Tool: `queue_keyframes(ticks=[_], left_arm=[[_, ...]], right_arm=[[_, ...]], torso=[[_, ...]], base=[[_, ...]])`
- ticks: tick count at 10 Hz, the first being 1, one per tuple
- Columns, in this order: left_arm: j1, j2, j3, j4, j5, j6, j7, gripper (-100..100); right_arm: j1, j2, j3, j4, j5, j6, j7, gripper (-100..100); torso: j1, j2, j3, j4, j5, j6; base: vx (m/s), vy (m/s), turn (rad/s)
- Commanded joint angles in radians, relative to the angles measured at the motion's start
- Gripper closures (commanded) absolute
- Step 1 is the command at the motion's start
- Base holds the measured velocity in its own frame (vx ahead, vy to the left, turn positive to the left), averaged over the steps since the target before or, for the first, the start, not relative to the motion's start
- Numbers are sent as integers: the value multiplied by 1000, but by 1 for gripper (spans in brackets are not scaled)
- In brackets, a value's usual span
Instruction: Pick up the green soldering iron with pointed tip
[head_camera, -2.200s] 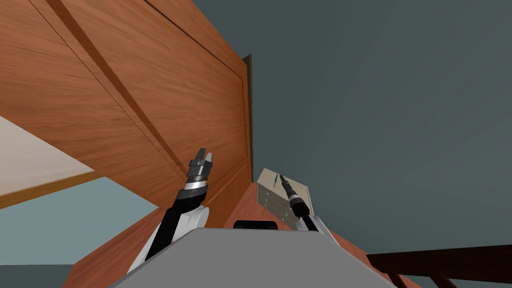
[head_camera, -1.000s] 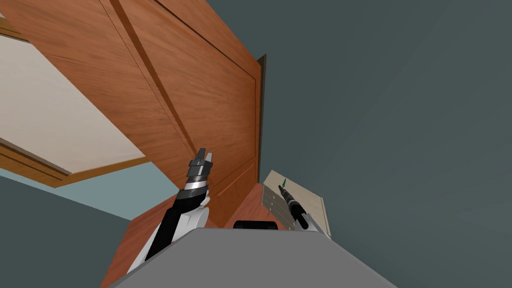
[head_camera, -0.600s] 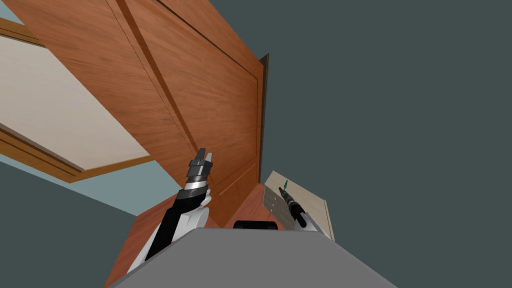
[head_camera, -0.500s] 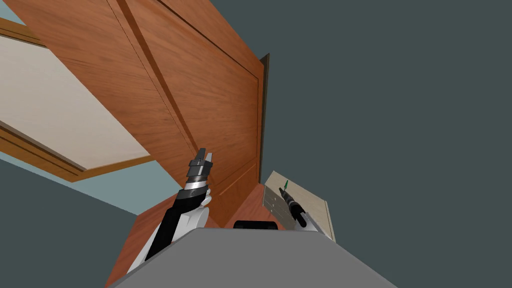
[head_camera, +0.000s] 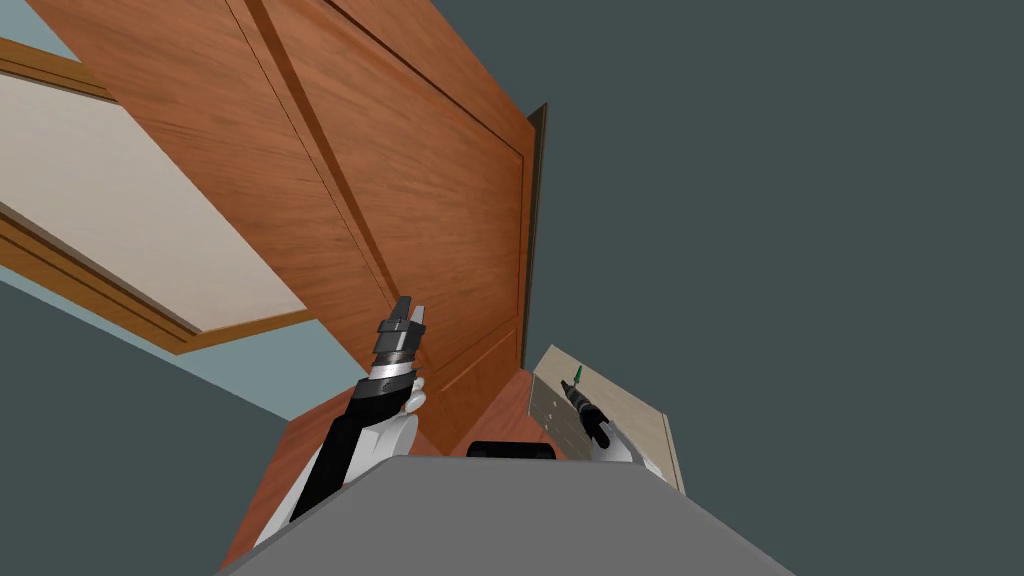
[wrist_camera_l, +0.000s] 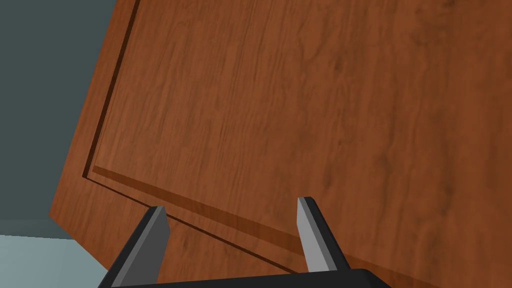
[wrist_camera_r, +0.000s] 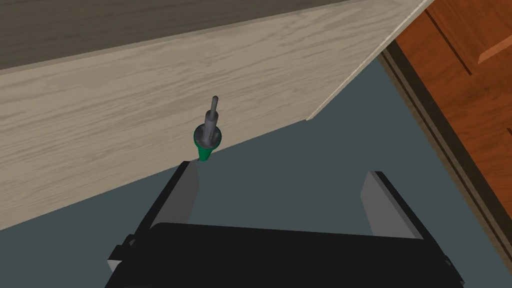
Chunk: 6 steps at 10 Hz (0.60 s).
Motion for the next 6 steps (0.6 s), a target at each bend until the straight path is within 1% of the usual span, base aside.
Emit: queue_keyframes(ticks=[1,2,3,5,6], left_arm=[[0,0,0,0,0,0,0,0],[0,0,0,0,0,0,0,0],[0,0,0,0,0,0,0,0],[0,0,0,0,0,0,0,0],[0,0,0,0,0,0,0,0]], right_arm=[[-34,-9,9,50,4,9,-3,-100],[-34,-9,9,76,4,9,-3,-100],[-60,-18,19,113,5,22,-7,-100],[-111,-36,37,197,6,45,-15,-100],[-111,-36,37,214,6,45,-15,-100]], torso=[[0,0,0,0,0,0],[0,0,0,0,0,0],[0,1,0,0,0,0],[-1,0,0,0,0,0],[0,-1,-1,0,0,0]], base=[[31,8,64],[24,1,32],[25,1,68],[56,1,92],[46,3,28]])
